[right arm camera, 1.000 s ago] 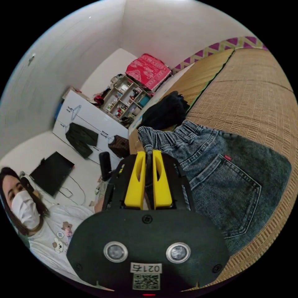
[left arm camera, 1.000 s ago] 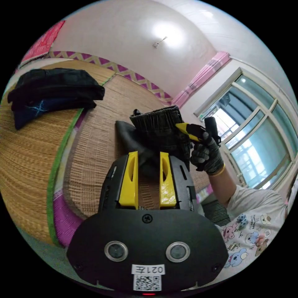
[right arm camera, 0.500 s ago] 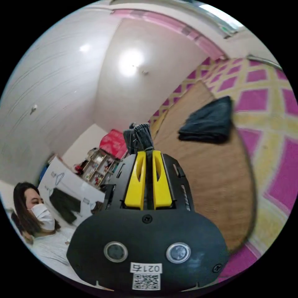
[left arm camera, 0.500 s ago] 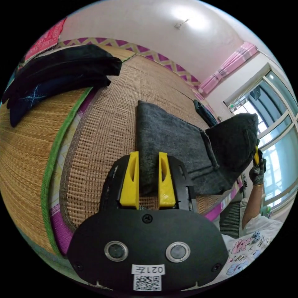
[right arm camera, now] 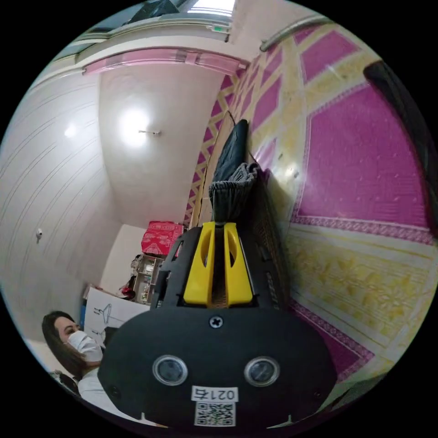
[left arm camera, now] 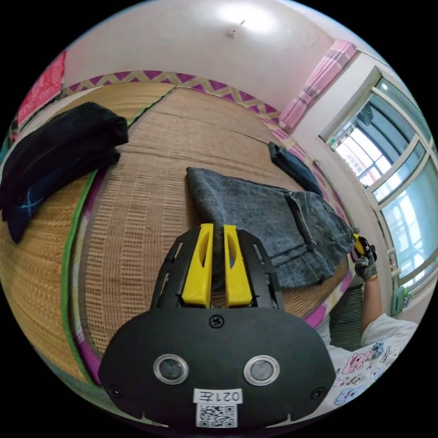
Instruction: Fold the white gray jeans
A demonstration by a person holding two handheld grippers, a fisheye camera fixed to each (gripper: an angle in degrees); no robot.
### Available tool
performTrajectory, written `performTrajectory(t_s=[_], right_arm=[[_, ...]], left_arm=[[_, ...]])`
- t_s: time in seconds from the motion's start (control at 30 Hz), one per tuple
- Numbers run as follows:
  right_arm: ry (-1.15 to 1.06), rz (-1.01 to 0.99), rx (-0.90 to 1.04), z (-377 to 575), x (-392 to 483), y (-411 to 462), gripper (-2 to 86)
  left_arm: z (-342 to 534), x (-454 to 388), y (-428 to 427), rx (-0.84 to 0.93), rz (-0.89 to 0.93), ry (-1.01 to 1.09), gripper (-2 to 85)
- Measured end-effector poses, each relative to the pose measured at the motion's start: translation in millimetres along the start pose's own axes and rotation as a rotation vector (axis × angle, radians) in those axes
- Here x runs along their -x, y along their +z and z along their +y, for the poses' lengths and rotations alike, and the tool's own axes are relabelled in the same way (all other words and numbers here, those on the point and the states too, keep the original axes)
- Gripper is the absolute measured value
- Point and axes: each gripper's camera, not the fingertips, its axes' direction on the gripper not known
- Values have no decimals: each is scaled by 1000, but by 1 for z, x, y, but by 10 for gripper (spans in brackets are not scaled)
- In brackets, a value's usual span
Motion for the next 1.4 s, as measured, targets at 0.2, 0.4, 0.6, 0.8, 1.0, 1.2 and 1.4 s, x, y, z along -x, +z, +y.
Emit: performTrajectory(t_s=[0.2, 0.4, 0.6, 0.8, 1.0, 1.2, 1.4], right_arm=[[-13, 131, 48, 37, -28, -24, 37], [-596, 583, -51, 96, 106, 12, 78], [-895, 562, 162, 125, 149, 161, 101], [-868, 631, 239, 125, 115, 230, 92], [-826, 603, 270, 134, 103, 236, 87], [-800, 604, 290, 141, 98, 241, 82], [-775, 613, 295, 146, 93, 245, 74]], left_arm=[[23, -32, 44, 44, -14, 90, 47], [51, -119, 9, -119, -116, 366, 50], [62, -250, 82, -30, -82, 684, 80], [57, -311, 159, 119, -53, 748, 123], [53, -319, 168, 94, -19, 704, 44], [28, -265, 110, -55, 181, 468, -7], [13, -223, 58, -65, 288, 436, -9]])
